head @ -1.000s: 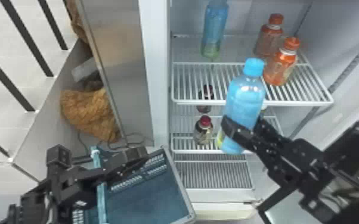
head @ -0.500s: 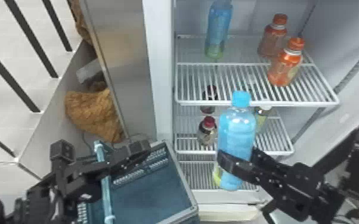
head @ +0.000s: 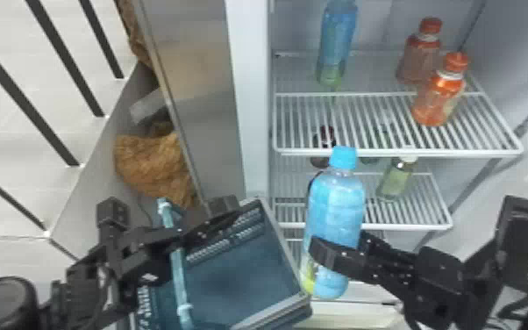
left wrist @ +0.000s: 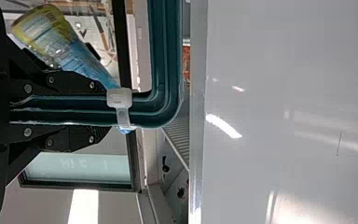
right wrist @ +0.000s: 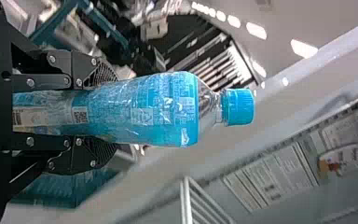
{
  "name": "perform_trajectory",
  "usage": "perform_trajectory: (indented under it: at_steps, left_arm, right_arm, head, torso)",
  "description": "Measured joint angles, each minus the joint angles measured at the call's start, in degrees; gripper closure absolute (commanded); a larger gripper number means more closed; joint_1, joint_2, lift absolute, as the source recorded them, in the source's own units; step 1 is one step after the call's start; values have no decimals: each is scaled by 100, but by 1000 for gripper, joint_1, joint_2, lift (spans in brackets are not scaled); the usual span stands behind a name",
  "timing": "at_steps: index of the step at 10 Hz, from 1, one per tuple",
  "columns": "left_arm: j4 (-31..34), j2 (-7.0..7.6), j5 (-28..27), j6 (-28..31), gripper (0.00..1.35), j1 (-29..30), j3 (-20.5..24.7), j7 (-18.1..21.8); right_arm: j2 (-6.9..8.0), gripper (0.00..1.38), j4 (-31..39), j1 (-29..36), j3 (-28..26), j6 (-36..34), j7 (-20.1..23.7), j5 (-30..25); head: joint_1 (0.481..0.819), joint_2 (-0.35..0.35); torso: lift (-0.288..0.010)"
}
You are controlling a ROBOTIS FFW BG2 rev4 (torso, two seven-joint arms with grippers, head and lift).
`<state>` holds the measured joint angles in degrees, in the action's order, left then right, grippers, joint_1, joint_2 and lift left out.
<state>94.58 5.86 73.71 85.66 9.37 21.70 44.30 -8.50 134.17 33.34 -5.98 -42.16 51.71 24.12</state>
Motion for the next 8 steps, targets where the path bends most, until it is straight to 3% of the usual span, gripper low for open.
perform_trajectory:
  at_steps: [4, 8]
  left_arm:
    - [-189, -29, 109, -127, 1199, -175, -228, -1]
    - [-311, -76, 367, -313, 1199, -413, -503, -14]
  right_arm:
    - [-97, 1182, -348, -460, 370, -239, 517, 284]
    - [-153, 1182, -1476, -1215, 918, -200, 786, 662]
  head:
    - [695, 109]
    - [695, 137]
  torso:
    - [-10]
    - [-10]
